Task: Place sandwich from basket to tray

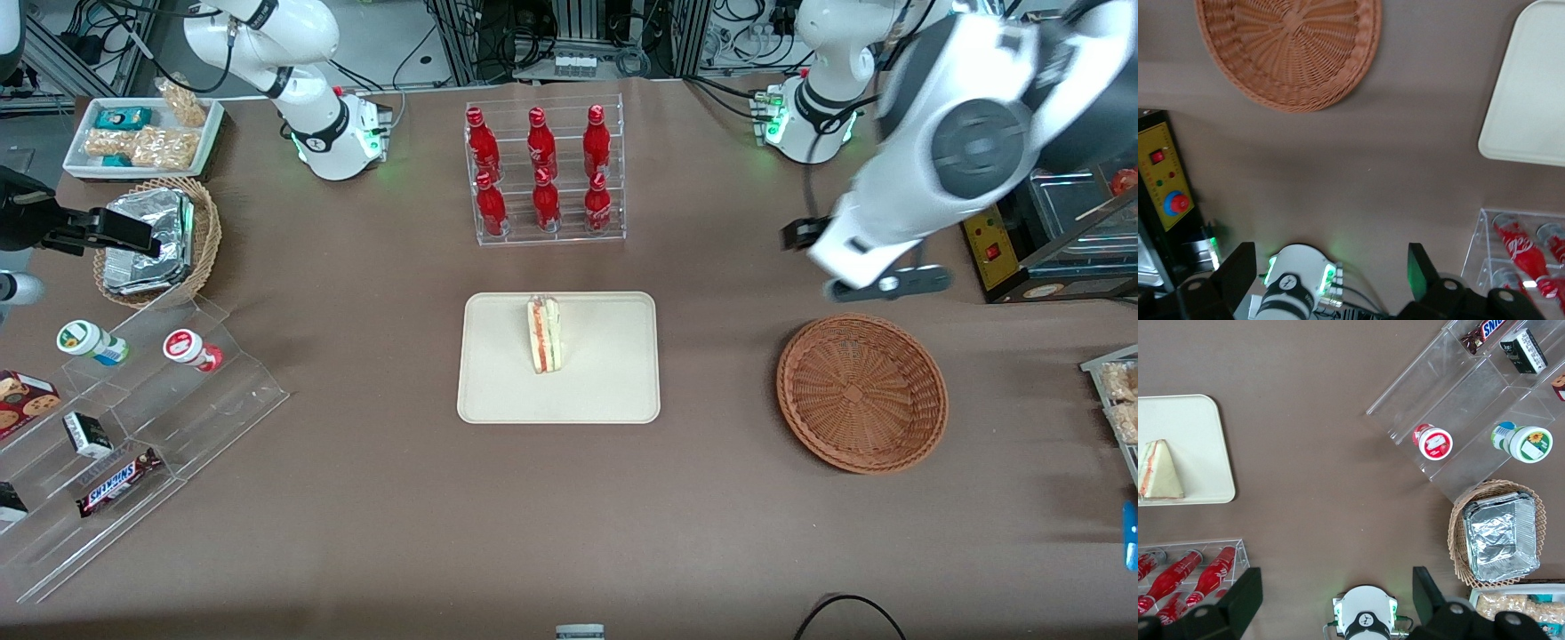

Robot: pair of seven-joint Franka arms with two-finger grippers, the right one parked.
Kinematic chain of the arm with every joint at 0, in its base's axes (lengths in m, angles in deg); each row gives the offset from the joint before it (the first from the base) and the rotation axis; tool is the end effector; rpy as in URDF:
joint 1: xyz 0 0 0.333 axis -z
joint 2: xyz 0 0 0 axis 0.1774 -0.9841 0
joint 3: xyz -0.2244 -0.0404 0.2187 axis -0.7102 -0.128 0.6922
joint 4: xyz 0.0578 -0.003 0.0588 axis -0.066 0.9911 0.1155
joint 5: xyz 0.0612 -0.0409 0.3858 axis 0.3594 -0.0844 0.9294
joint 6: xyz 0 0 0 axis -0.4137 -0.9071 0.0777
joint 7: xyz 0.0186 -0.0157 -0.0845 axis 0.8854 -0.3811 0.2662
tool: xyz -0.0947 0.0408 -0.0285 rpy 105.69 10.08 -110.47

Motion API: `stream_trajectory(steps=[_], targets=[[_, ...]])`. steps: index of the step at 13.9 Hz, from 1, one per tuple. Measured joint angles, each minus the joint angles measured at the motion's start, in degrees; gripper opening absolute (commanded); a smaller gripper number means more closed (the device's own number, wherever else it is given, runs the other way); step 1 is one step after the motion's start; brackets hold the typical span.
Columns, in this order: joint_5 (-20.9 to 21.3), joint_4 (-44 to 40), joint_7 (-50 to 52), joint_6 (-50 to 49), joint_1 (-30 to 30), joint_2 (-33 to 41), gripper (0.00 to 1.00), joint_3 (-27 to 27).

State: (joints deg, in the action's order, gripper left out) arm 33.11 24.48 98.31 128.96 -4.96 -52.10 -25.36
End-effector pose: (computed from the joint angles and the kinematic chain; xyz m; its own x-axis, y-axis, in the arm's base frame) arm 0.5208 -0.1618 0.5525 0.9436 0.0830 -0.3206 0.0440 -0.9909 -0.1269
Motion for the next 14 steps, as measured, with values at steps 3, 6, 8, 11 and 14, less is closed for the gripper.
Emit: stream_trajectory(steps=[3, 6, 8, 11, 14], targets=[[-0.45, -3.15, -3.73, -6.33, -3.04, 2.11, 1.00, 0.22], [-0.42, -7.64, -3.77, -11.19, -3.09, 2.59, 1.00, 0.58], [-0.42, -10.13, -3.77, -12.11, -3.12, 2.59, 1.00, 1.24], [-0.43, -11.10, -3.77, -12.56, -3.13, 2.44, 1.00, 2.03], [-0.43, -11.10, -3.81, -12.47, -3.12, 2.02, 1.00, 1.97]])
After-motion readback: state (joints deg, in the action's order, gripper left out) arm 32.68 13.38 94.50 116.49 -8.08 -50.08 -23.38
